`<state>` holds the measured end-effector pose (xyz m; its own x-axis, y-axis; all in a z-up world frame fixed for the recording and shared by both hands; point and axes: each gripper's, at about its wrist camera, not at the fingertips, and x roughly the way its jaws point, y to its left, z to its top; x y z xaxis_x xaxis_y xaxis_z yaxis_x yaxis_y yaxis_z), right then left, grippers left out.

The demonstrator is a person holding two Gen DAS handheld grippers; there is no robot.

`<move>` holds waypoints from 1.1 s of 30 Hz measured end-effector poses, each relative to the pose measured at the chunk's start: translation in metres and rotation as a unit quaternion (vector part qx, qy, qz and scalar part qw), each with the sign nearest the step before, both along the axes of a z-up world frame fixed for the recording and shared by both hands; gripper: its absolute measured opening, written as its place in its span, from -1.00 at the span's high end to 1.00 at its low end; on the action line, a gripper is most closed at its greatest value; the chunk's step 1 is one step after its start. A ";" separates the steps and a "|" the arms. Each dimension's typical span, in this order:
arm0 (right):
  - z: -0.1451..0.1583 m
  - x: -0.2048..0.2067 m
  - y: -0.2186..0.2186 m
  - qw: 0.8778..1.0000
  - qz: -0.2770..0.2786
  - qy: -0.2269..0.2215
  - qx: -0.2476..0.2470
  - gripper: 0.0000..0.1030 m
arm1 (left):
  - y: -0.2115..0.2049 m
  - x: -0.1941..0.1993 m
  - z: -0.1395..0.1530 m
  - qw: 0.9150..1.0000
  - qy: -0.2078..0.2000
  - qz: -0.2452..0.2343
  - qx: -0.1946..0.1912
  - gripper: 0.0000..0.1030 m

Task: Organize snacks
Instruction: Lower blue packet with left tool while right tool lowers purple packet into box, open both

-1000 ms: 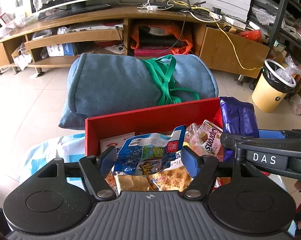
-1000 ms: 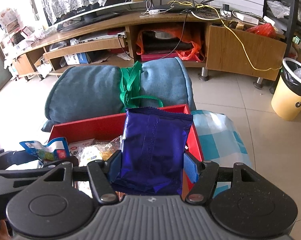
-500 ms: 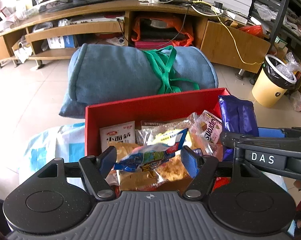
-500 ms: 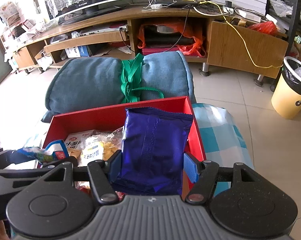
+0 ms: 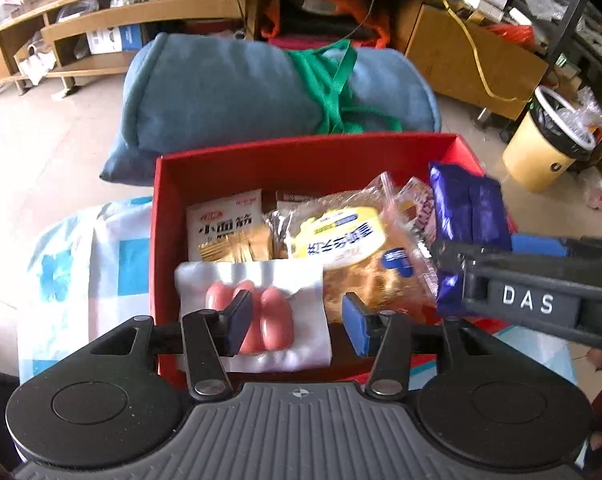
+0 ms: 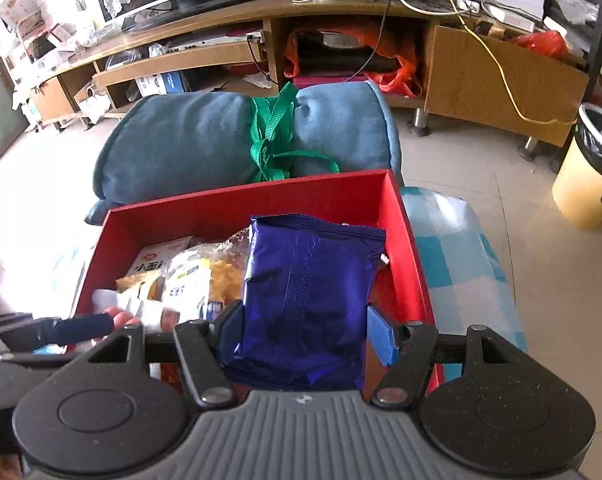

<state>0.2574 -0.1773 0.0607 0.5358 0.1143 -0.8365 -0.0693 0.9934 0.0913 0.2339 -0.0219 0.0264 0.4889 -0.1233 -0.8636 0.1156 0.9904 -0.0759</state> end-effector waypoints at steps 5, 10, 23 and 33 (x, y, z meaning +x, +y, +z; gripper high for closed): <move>-0.006 0.005 0.004 1.000 0.006 0.005 -0.007 -0.23 | -0.004 0.002 -0.004 1.000 -0.003 -0.006 0.008 -0.11; -0.008 0.006 0.002 1.000 -0.001 0.006 -0.003 -0.24 | -0.003 0.000 -0.002 1.000 -0.006 -0.005 0.009 -0.13; -0.007 0.005 0.002 1.000 -0.003 0.004 -0.006 -0.33 | -0.004 0.001 -0.003 1.000 -0.011 0.000 0.023 -0.33; -0.003 0.000 0.001 1.000 -0.001 0.000 -0.005 -0.34 | 0.000 -0.001 0.000 1.000 -0.016 0.001 0.027 -0.53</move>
<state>0.2572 -0.1763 0.0581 0.5366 0.1039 -0.8374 -0.0667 0.9945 0.0807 0.2333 -0.0224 0.0265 0.5160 -0.0752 -0.8533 0.1146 0.9932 -0.0182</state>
